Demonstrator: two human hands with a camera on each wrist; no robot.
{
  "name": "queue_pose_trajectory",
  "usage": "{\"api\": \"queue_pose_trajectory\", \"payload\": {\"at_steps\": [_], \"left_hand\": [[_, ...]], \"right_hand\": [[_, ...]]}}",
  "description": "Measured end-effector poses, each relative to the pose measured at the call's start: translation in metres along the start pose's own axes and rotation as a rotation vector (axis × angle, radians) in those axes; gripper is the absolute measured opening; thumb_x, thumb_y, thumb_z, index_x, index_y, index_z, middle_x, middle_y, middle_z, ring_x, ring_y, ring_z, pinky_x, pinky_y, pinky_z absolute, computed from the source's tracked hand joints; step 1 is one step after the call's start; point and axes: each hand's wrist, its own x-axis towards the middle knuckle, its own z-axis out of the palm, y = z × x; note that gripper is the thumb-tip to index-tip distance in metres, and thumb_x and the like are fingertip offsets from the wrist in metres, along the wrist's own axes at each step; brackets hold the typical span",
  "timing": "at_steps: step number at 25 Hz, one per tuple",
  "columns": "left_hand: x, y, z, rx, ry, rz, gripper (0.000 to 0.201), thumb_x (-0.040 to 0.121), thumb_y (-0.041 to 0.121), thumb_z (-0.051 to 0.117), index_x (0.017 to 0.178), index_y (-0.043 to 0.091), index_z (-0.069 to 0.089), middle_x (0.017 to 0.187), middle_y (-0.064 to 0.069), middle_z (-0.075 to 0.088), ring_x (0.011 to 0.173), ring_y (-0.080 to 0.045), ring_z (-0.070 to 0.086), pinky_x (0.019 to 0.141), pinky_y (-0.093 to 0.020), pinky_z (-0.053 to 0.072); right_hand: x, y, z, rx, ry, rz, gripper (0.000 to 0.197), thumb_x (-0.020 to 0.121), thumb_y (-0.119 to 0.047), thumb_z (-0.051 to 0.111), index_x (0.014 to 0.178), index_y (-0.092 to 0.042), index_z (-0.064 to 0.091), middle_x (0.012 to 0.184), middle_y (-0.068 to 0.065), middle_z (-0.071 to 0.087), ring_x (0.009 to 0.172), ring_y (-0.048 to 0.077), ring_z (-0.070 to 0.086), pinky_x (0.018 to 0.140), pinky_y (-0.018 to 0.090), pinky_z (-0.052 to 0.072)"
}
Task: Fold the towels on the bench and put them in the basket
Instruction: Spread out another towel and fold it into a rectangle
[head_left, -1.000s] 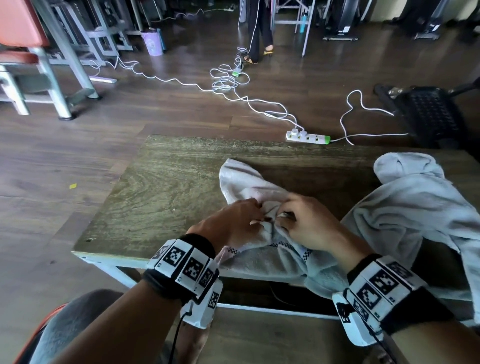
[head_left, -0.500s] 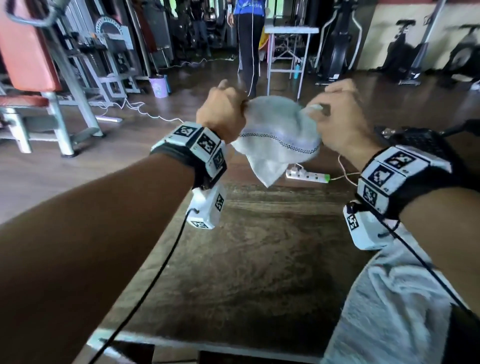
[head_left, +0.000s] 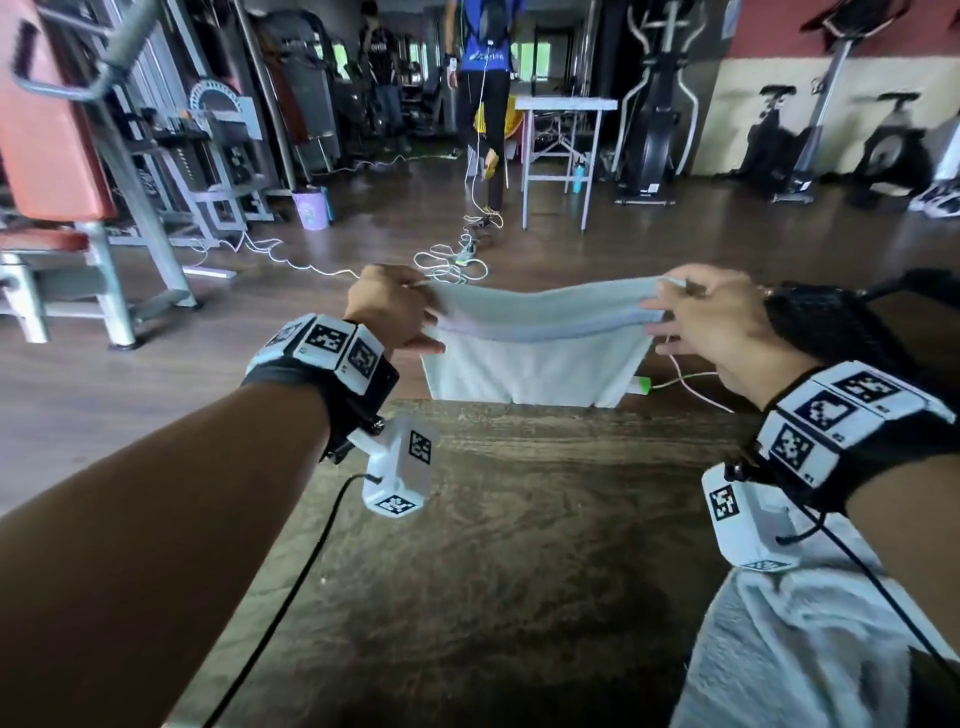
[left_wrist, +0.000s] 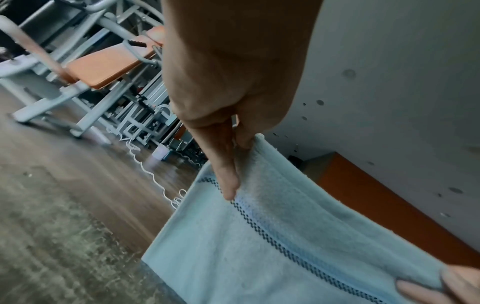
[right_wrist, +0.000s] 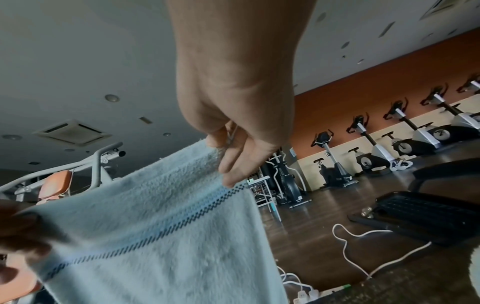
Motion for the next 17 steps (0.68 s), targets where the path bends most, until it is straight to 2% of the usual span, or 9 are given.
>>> {"api": "queue_pose_trajectory", "payload": {"at_steps": [1, 3, 6, 9, 11, 13, 16, 17], "left_hand": [[0.005, 0.0, -0.004, -0.002, 0.053, 0.046, 0.022, 0.093, 0.0, 0.05, 0.099, 0.008, 0.069, 0.09, -0.012, 0.072, 0.066, -0.032, 0.072, 0.068, -0.048, 0.062], [0.013, -0.001, -0.015, -0.014, 0.192, 0.199, 0.019, 0.091, 0.008, 0.054, 0.089, 0.011, 0.072, 0.087, -0.007, 0.07, 0.071, -0.027, 0.07, 0.073, -0.046, 0.062], [0.0, -0.001, -0.029, 0.064, 0.295, 0.346, 0.018, 0.089, 0.02, 0.056, 0.089, 0.011, 0.072, 0.082, -0.009, 0.069, 0.073, -0.023, 0.062, 0.08, -0.042, 0.059], [-0.028, -0.013, -0.037, 0.322, 0.265, 0.359, 0.018, 0.091, 0.021, 0.06, 0.089, 0.01, 0.074, 0.086, -0.015, 0.071, 0.081, -0.026, 0.061, 0.078, -0.031, 0.051], [-0.047, -0.021, -0.038, 0.454, 0.169, 0.369, 0.015, 0.091, 0.018, 0.062, 0.089, 0.011, 0.075, 0.083, -0.015, 0.07, 0.083, -0.028, 0.063, 0.072, -0.027, 0.045], [-0.063, -0.024, -0.039, 0.511, 0.11, 0.373, 0.014, 0.09, 0.019, 0.063, 0.089, 0.012, 0.075, 0.078, -0.015, 0.069, 0.081, -0.03, 0.064, 0.069, -0.024, 0.041], [-0.078, -0.015, -0.048, 0.53, 0.151, 0.408, 0.016, 0.092, 0.019, 0.059, 0.086, 0.011, 0.071, 0.075, -0.014, 0.064, 0.075, -0.031, 0.059, 0.067, -0.027, 0.04], [-0.083, -0.012, -0.052, 0.558, 0.16, 0.432, 0.016, 0.092, 0.017, 0.057, 0.085, 0.009, 0.069, 0.075, -0.013, 0.064, 0.074, -0.031, 0.058, 0.066, -0.027, 0.039]], "right_hand": [[-0.002, 0.0, -0.002, 0.012, -0.012, -0.04, 0.014, 0.101, -0.02, 0.055, 0.092, -0.024, 0.065, 0.102, 0.004, 0.073, 0.092, 0.02, 0.072, 0.074, 0.041, 0.062], [-0.009, 0.0, -0.006, 0.033, -0.063, -0.114, 0.012, 0.1, -0.02, 0.058, 0.094, -0.025, 0.068, 0.098, -0.004, 0.07, 0.095, 0.012, 0.068, 0.078, 0.038, 0.061], [-0.026, -0.004, -0.008, 0.027, -0.182, -0.094, 0.011, 0.099, -0.017, 0.06, 0.094, -0.025, 0.066, 0.093, -0.009, 0.066, 0.103, 0.017, 0.068, 0.083, 0.04, 0.06], [-0.036, 0.005, -0.011, -0.104, -0.166, -0.088, 0.019, 0.097, -0.021, 0.063, 0.081, -0.03, 0.065, 0.093, 0.002, 0.071, 0.101, 0.028, 0.07, 0.086, 0.052, 0.058], [-0.042, 0.012, -0.019, -0.159, -0.085, -0.117, 0.021, 0.095, -0.023, 0.066, 0.076, -0.034, 0.067, 0.083, -0.007, 0.069, 0.095, 0.027, 0.07, 0.086, 0.052, 0.057], [-0.051, 0.014, -0.029, -0.118, -0.023, -0.155, 0.017, 0.094, -0.021, 0.067, 0.082, -0.032, 0.07, 0.083, -0.009, 0.07, 0.095, 0.025, 0.07, 0.088, 0.05, 0.057], [-0.066, 0.012, -0.042, -0.059, -0.011, -0.208, 0.007, 0.094, -0.023, 0.067, 0.093, -0.024, 0.074, 0.093, 0.006, 0.075, 0.093, 0.029, 0.071, 0.089, 0.05, 0.057], [-0.074, 0.011, -0.047, -0.071, -0.036, -0.233, 0.009, 0.095, -0.023, 0.066, 0.097, -0.019, 0.075, 0.094, 0.006, 0.075, 0.09, 0.025, 0.071, 0.09, 0.045, 0.058]]}}
